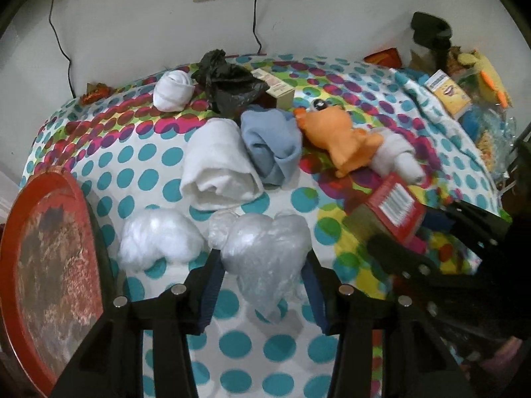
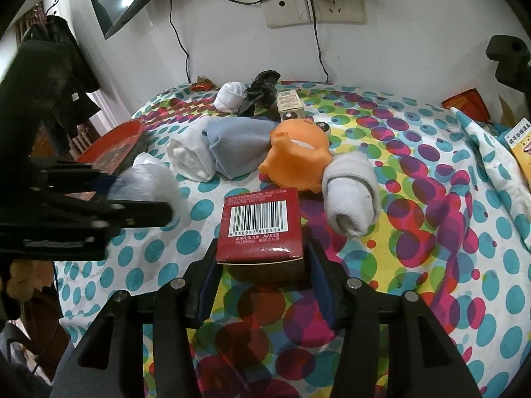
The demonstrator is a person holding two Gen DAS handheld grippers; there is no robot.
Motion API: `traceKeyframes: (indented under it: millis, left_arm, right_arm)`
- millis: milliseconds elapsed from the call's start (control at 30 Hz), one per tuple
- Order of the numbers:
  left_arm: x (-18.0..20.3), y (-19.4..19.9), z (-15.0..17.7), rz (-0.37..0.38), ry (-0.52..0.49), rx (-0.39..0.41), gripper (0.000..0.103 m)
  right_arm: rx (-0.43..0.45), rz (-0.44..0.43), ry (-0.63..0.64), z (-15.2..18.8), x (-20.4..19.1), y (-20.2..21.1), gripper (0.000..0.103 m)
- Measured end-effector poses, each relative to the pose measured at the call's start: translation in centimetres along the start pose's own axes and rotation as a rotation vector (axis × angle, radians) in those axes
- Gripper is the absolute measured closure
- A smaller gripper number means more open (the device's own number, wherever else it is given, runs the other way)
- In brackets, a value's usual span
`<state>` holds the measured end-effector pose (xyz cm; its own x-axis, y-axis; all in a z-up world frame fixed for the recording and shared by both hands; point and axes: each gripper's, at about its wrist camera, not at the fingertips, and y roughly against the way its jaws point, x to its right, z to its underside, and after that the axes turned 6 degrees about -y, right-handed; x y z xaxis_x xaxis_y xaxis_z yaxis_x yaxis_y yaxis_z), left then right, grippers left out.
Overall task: Organize objects
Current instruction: 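Carry the plastic bundle to the red tray and open the left tool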
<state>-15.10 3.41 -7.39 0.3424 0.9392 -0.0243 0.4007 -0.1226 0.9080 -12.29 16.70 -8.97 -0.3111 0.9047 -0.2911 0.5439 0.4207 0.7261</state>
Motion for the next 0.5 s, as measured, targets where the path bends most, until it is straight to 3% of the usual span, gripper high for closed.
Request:
traceKeyframes:
  millis: [200,500]
  left_arm:
    - [-1.3,3.2,1.5,0.012,0.044,0.039,0.056]
    - [-8.4,5.9,5.0,-0.097,0.181,0.048,0.056]
  right_arm:
    - [0.002,0.023,0.013,0.0,-0.4,-0.1,0.055]
    - [0.007,0.052,0.03,0.0,-0.8,-0.1,0.056]
